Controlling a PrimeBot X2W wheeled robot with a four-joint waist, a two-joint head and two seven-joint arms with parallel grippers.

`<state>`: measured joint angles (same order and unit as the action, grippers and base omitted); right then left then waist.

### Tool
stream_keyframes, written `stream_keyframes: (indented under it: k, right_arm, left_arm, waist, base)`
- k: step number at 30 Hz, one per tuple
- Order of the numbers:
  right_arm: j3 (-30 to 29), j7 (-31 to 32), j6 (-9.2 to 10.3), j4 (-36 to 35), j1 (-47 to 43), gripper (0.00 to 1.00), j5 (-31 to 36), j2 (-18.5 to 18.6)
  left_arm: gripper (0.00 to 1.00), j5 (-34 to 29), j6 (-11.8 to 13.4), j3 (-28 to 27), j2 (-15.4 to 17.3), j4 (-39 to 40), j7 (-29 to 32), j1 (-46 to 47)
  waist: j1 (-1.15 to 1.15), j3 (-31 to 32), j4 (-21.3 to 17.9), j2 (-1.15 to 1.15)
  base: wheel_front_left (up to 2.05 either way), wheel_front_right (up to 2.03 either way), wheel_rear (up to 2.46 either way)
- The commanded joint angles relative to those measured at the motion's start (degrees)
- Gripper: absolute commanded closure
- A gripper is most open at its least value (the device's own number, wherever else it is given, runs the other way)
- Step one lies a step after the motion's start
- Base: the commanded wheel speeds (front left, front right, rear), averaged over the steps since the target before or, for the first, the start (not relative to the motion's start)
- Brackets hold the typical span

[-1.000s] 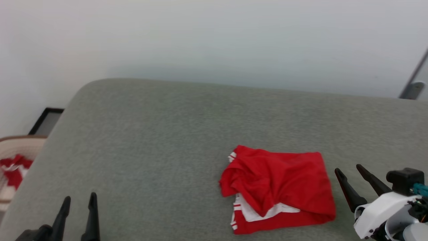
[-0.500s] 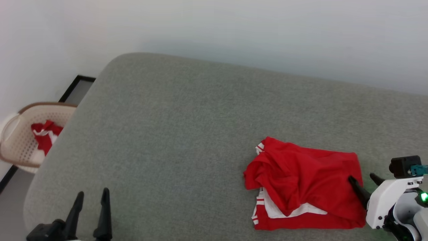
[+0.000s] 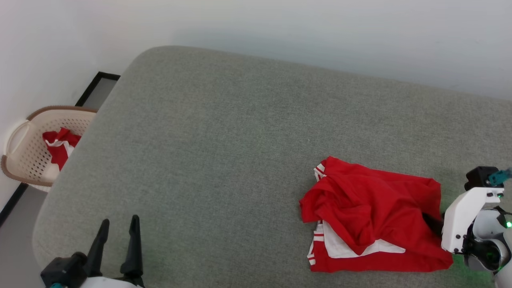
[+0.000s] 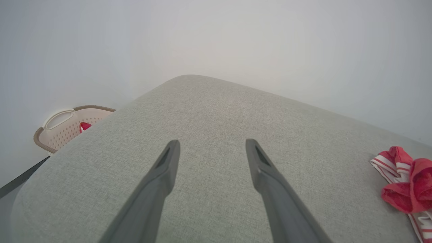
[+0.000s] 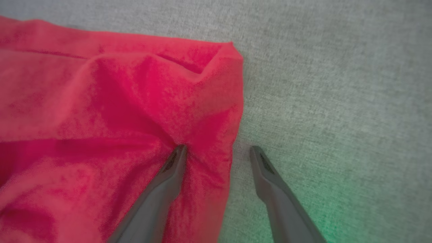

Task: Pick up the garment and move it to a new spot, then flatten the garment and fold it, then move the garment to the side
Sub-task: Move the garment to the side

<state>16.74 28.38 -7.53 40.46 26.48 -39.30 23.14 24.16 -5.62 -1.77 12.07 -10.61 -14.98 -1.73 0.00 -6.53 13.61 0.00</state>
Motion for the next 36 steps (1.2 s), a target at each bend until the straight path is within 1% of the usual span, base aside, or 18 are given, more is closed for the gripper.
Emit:
stream_keyframes:
  k: [1, 6, 10, 16, 26, 32, 36]
  right_arm:
    - [2.2, 3.1, 0.09, 2.2, -3.3, 1.00, -0.3, -2.2]
    - [2.1, 5.6, 0.09, -1.0, -0.9, 1.00, 0.7, -0.5]
    - [1.8, 5.9, 0.10, -5.5, 0.7, 1.00, 1.8, 1.4]
    - [-0.7, 5.9, 0.10, -11.2, 2.1, 1.00, 3.6, 4.1]
    - [-2.1, 8.1, 0.10, -18.4, 3.7, 1.00, 5.2, 9.1]
    - [-2.5, 8.3, 0.10, -21.2, 5.9, 1.00, 4.9, 12.3]
    - [-2.2, 7.7, 0.10, -21.8, 7.8, 1.00, 4.6, 14.7]
  left_arm:
    - [0.00, -0.2, -0.4, 0.0, -0.3, -0.1, -0.2, 0.6]
    - [0.00, -0.6, -0.6, -0.1, -0.6, -0.4, -0.2, 1.1]
    - [0.00, -0.7, -0.8, -0.5, -0.8, -0.1, -0.2, 1.7]
    - [0.00, -1.3, -1.1, 0.0, -0.4, 0.3, -0.2, 3.2]
    - [0.00, -2.0, -1.6, 1.7, 1.1, 0.2, -0.2, 8.3]
    - [0.00, -2.5, -1.8, 3.1, 2.3, 0.2, -0.1, 12.2]
    - [0.00, -3.0, -1.9, 4.7, 3.0, -0.1, -0.1, 15.2]
  waist:
    - [0.00, -0.1, 0.0, 0.00]
    - [0.00, -0.3, -0.5, 0.00]
    - [0.00, -0.6, -1.4, 0.00]
    - [0.00, -1.3, -3.8, 0.00]
    - [0.00, -4.2, -10.5, 0.00]
    - [0.00, -7.0, -15.5, 0.00]
    - [0.00, -9.3, -18.5, 0.00]
  base:
    - [0.00, 0.00, 0.00]
    - [0.00, 0.00, 0.00]
    - [0.00, 0.00, 0.00]
    - [0.00, 0.00, 0.00]
    - [0.00, 0.00, 0.00]
    - [0.00, 0.00, 0.00]
    - [0.00, 0.00, 0.00]
